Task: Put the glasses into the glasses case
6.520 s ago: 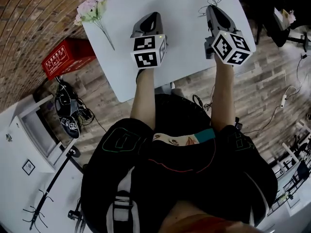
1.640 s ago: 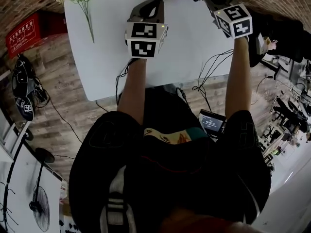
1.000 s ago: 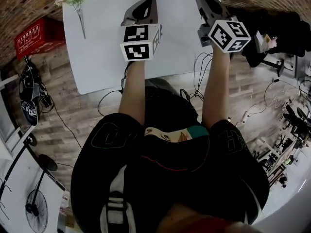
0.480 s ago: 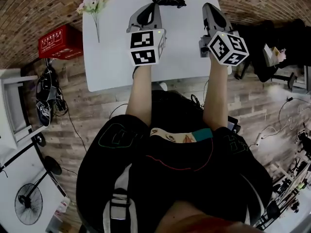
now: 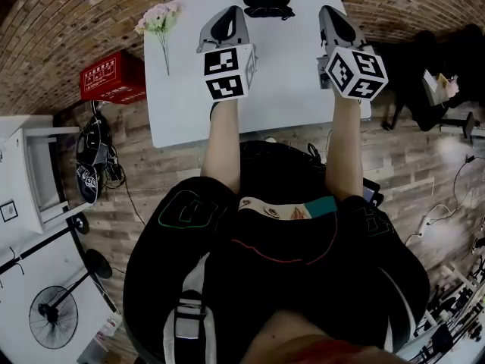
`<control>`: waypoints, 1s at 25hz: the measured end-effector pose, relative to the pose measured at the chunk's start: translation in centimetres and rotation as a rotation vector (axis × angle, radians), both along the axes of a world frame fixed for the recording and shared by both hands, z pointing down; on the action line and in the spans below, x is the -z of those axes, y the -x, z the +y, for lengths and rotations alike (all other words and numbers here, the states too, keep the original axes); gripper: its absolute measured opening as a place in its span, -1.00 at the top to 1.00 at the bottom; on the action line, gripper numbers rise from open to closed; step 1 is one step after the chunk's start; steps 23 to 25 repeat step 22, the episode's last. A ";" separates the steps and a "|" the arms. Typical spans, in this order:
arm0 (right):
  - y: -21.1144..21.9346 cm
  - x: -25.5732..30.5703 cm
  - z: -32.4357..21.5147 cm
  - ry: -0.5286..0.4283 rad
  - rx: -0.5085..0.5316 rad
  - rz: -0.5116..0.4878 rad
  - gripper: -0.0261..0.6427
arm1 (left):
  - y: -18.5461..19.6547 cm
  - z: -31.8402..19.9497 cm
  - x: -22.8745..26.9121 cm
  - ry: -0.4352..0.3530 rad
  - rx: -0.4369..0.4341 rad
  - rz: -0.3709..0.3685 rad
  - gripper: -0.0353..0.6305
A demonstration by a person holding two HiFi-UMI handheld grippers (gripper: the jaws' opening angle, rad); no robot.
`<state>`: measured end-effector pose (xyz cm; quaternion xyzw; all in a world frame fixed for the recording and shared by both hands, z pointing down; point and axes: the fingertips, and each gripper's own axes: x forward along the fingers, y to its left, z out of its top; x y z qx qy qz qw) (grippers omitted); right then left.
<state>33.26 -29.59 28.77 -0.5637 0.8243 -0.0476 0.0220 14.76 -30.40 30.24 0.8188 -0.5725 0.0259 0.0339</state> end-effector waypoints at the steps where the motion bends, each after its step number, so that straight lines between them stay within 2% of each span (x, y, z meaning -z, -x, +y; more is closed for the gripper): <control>1: -0.1 0.0 0.0 -0.002 -0.001 0.005 0.91 | 0.1 0.0 0.0 -0.001 0.003 -0.002 0.90; 25: -0.3 -0.9 -1.0 -0.006 0.016 0.059 0.91 | -1.0 -0.9 -0.7 0.007 -0.013 -0.030 0.90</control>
